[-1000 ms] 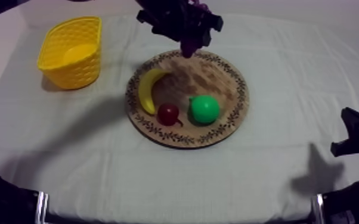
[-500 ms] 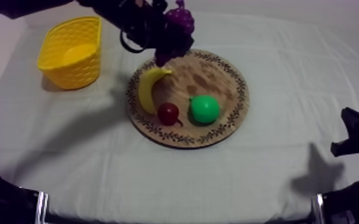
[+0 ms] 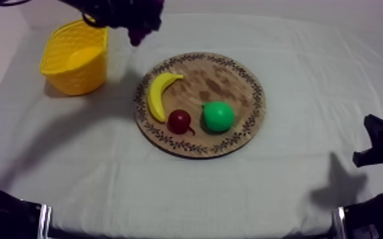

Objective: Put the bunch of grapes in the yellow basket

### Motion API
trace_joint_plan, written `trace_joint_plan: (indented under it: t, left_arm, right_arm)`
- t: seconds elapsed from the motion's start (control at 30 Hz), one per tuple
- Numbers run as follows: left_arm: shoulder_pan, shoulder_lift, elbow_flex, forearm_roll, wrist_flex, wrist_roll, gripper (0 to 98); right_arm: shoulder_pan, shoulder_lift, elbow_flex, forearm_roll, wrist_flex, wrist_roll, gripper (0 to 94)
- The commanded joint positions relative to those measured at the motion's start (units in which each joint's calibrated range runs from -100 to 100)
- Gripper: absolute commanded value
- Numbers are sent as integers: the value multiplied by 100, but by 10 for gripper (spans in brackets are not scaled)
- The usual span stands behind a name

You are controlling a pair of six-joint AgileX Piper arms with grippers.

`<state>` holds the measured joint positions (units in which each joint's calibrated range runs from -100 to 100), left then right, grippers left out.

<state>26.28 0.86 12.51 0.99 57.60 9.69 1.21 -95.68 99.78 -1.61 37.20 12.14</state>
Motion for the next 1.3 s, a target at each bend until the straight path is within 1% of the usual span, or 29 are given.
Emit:
trace_joint_plan:
  t: [0.0,0.3,0.6,0.93,1.27]
  left_arm:
    - [-174,-64,-114,-3,110,5,450]
    - [-867,-339,-233,50,369,0,449]
    - [-1424,-504,220,72,418,-16,453]
    - [-1823,-460,700,50,362,-34,458]
    - [-2032,41,187,-11,476,-80,459]
  right_arm:
    - [1,0,-1,-3,-2,0,5]
    - [1,0,-1,-3,-2,0,5]
    - [1,0,-1,-3,-2,0,5]
    - [1,0,-1,-3,-2,0,5]
    - [1,0,-1,-3,-2,0,5]
